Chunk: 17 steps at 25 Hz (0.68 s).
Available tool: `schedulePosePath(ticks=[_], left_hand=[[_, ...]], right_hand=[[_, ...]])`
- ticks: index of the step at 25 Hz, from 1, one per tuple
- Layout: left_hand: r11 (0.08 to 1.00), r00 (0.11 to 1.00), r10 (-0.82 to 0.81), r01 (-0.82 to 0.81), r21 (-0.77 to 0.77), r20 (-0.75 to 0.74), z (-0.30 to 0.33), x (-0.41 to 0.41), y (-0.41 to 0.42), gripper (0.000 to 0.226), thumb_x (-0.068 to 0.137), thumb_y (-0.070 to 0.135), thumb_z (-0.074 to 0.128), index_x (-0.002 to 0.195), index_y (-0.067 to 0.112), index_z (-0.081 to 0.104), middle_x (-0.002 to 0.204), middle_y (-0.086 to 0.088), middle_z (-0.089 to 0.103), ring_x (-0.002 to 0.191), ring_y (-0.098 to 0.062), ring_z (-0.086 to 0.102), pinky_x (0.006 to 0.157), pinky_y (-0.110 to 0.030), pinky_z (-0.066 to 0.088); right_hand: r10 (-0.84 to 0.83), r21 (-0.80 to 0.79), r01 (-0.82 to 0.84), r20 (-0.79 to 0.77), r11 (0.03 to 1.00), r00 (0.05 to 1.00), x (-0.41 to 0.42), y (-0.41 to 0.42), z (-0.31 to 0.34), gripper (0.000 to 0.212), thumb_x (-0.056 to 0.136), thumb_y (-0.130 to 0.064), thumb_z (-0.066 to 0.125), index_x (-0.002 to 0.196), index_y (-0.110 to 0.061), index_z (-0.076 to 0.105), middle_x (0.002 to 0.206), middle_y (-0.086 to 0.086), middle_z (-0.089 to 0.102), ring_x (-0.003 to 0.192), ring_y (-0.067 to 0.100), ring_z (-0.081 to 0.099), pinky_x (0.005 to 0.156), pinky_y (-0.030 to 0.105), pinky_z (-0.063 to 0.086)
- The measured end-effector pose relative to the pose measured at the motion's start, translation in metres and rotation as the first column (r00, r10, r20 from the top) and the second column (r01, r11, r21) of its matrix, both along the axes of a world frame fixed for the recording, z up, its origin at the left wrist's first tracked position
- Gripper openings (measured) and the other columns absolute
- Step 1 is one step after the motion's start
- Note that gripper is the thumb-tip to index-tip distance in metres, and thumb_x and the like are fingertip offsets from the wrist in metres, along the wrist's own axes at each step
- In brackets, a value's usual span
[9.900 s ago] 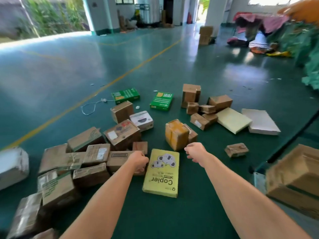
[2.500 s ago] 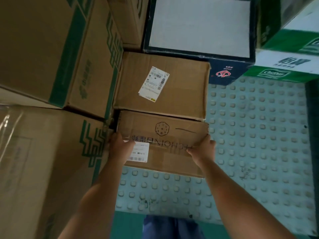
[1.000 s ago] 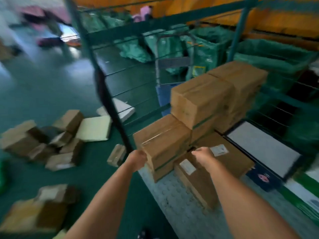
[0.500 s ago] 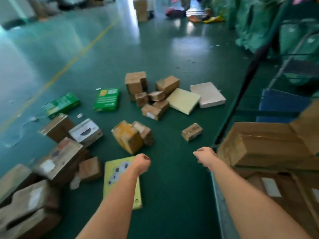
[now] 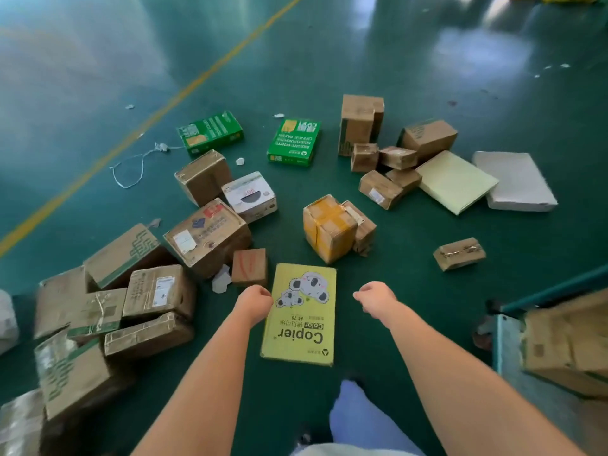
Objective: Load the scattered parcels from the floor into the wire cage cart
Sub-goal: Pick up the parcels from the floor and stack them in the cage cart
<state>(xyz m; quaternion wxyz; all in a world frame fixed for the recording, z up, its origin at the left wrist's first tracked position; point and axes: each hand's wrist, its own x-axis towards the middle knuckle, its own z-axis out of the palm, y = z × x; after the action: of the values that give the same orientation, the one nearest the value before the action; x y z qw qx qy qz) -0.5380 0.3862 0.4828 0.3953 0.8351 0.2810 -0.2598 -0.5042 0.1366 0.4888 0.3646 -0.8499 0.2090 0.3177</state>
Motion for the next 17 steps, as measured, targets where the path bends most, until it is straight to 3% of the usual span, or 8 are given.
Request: schedulePosePath(ticks=[2,4,7,9,11,14,17], left_hand=[[1.0,1.0,0.013,-0.012,0.008,-0.026,-0.013,0.015,0.011,0.018,0.09,0.008,0.049,0.105,0.012,0.059,0.1,-0.009,0.061,0.105,-0.031,0.062,0.089,-0.041,0.051],[0.999,0.997,0.043,-0.043,-0.004,-0.071,-0.032,0.03,0.019,0.018,0.09,0.009,0.049,0.104,0.012,0.059,0.099,-0.009,0.061,0.105,-0.031,0.062,0.089,-0.041,0.051],[0.996,0.986,0.088,-0.09,-0.002,-0.144,-0.066,0.055,0.029,0.018,0.091,0.01,0.048,0.105,0.011,0.059,0.108,-0.013,0.064,0.106,-0.032,0.062,0.09,-0.043,0.051],[0.997,0.978,0.08,-0.082,-0.006,-0.191,-0.098,0.071,0.035,0.023,0.092,0.011,0.048,0.112,0.009,0.06,0.114,-0.016,0.064,0.11,-0.033,0.061,0.093,-0.044,0.05],[0.998,0.968,0.061,-0.066,-0.013,-0.243,-0.142,0.091,0.04,0.027,0.093,0.011,0.048,0.118,0.007,0.059,0.118,-0.016,0.063,0.112,-0.034,0.059,0.094,-0.043,0.048],[0.999,0.95,0.041,-0.048,-0.014,-0.31,-0.215,0.114,0.047,0.034,0.094,0.012,0.05,0.127,0.005,0.054,0.123,-0.015,0.06,0.112,-0.033,0.058,0.095,-0.043,0.048],[1.0,0.937,0.013,-0.016,-0.007,-0.348,-0.313,0.132,0.053,0.042,0.096,0.014,0.05,0.137,0.006,0.045,0.131,-0.012,0.055,0.106,-0.024,0.056,0.094,-0.035,0.046]], right_hand=[[0.018,-0.021,-0.019,-0.019,1.0,1.0,0.021,0.011,-0.016,0.03,0.095,-0.02,0.055,0.121,-0.007,0.058,0.074,0.001,0.05,0.06,0.013,0.04,0.057,0.025,0.036],[0.04,-0.022,-0.041,-0.054,0.999,0.998,0.04,0.021,-0.036,0.027,0.095,-0.019,0.054,0.118,-0.004,0.06,0.074,0.003,0.052,0.065,0.017,0.046,0.066,0.029,0.04],[0.064,0.01,-0.063,-0.132,0.998,0.989,0.074,0.038,-0.067,0.029,0.097,-0.018,0.052,0.122,-0.004,0.058,0.096,0.01,0.062,0.09,0.025,0.057,0.079,0.033,0.045],[0.048,0.002,-0.048,-0.172,0.999,0.984,0.09,0.044,-0.093,0.032,0.098,-0.018,0.05,0.127,-0.005,0.053,0.121,0.013,0.06,0.111,0.029,0.056,0.092,0.035,0.044],[0.007,-0.022,-0.012,-0.208,1.0,0.978,0.107,0.05,-0.132,0.033,0.099,-0.018,0.049,0.129,-0.004,0.051,0.128,0.013,0.056,0.119,0.029,0.053,0.097,0.036,0.042],[-0.062,-0.038,0.054,-0.26,0.998,0.964,0.121,0.059,-0.211,0.036,0.1,-0.021,0.047,0.132,-0.005,0.047,0.129,0.013,0.055,0.118,0.03,0.053,0.097,0.038,0.043],[-0.109,-0.057,0.096,-0.293,0.994,0.95,0.128,0.066,-0.317,0.046,0.1,-0.025,0.046,0.142,-0.009,0.038,0.135,0.01,0.051,0.097,0.022,0.052,0.082,0.032,0.041]])
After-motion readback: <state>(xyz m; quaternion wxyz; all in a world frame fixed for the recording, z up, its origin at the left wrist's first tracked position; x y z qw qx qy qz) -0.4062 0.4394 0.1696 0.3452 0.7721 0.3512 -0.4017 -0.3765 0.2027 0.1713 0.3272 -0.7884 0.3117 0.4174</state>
